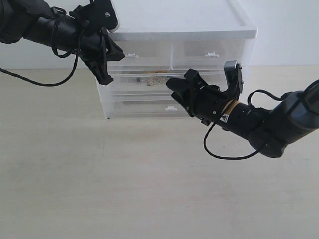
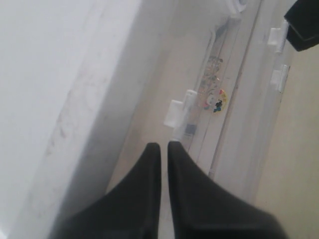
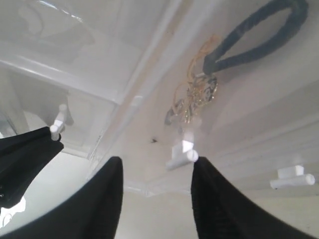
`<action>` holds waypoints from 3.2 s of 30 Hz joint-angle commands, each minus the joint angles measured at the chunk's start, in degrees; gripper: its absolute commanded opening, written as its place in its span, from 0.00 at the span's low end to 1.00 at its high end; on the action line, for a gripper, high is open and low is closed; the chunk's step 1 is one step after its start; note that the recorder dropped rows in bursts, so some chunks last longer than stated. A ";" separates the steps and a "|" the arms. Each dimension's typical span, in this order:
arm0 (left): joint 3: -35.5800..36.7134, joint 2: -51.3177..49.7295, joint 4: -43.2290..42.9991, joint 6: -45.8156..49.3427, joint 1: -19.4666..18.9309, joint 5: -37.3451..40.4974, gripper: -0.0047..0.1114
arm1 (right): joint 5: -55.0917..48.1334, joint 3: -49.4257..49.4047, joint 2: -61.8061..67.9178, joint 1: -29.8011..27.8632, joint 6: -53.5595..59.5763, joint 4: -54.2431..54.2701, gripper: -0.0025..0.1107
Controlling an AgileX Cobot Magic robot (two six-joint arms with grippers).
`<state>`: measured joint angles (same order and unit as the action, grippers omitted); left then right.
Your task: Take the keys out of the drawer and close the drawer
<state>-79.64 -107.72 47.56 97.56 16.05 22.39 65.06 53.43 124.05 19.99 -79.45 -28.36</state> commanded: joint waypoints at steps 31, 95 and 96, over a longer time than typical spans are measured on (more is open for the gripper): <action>-0.53 -0.09 1.10 0.20 -0.03 -5.88 0.08 | -0.24 1.23 -0.53 0.55 2.86 3.53 0.03; -0.53 4.01 1.10 -2.48 -0.03 0.58 0.08 | -43.06 -9.31 -35.05 2.21 23.23 -29.37 0.33; -0.53 4.59 1.10 -3.05 -0.16 1.34 0.08 | -46.78 -8.70 -36.92 2.33 20.97 -33.22 0.39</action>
<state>-79.64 -105.28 47.56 96.42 16.05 23.73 31.67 43.52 92.03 22.77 -56.45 -54.76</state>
